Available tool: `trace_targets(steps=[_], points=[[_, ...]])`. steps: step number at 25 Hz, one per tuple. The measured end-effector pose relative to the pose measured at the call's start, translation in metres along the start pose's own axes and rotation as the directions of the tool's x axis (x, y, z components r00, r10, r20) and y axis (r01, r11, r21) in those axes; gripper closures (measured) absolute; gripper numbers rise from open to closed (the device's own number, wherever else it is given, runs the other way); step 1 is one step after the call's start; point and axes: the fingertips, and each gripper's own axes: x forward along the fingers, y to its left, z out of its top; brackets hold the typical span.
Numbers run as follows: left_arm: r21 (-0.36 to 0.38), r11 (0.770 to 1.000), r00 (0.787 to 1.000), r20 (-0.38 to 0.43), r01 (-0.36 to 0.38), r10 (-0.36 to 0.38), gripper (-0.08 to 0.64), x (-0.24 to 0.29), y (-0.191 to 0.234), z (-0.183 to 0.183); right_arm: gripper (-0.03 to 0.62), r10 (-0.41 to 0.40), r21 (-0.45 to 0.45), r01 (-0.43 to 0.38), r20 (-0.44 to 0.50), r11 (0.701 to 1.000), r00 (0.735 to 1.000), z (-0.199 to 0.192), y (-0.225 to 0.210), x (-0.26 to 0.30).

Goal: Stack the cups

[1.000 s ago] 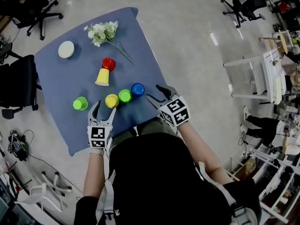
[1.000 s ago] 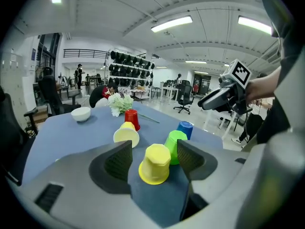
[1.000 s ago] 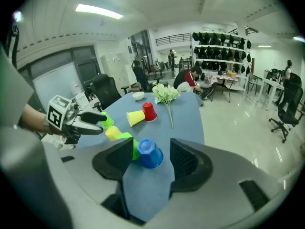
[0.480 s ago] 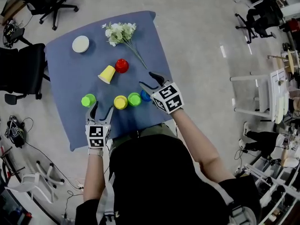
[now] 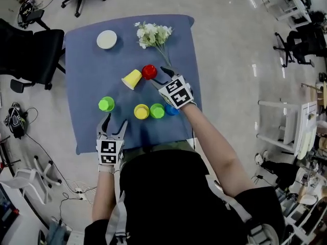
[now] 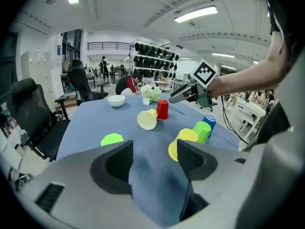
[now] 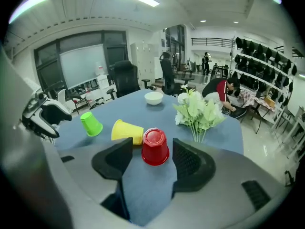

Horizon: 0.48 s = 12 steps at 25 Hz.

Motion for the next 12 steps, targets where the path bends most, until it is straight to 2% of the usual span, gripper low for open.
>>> trace_targets(steps=[6, 9, 12], points=[[-0.051, 0.997, 0.999, -0.019, -0.05, 0.049, 0.265, -0.009, 0.01, -0.014, 0.33, 0.018, -0.049, -0.021, -0.064, 0.999, 0.998, -0.006, -0.002, 0.036], [-0.068, 0.995, 0.997, -0.032, -0.07, 0.068, 0.265, -0.015, 0.015, -0.023, 0.333, 0.0, -0.071, -0.006, -0.079, 0.997, 0.997, -0.009, -0.002, 0.049], [-0.081, 0.993, 0.996, -0.036, -0.087, 0.084, 0.265, -0.018, 0.021, -0.029, 0.37, -0.022, -0.087, 0.014, -0.098, 0.996, 0.995, -0.013, -0.004, 0.052]])
